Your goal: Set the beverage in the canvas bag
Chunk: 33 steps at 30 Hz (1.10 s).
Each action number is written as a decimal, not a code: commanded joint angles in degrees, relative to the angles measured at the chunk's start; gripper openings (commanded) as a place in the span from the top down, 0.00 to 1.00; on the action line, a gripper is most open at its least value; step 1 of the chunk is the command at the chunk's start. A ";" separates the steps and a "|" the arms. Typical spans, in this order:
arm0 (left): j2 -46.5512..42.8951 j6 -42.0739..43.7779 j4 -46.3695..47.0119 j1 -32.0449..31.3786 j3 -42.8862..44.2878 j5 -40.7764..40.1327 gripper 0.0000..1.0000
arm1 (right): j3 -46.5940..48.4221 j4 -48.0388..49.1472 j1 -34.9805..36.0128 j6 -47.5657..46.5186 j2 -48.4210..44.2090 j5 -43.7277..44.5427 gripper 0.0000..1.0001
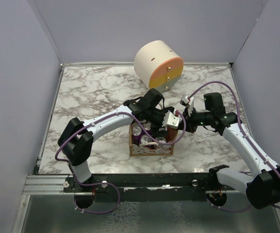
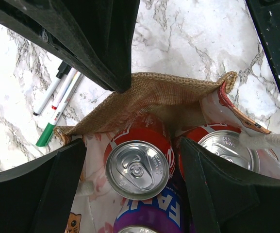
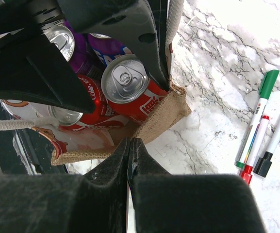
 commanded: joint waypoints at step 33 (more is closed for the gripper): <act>-2.78 -1.16 -0.71 -0.42 0.91 -3.64 0.76 | -0.19 0.80 -1.25 -1.33 -1.48 -0.14 0.99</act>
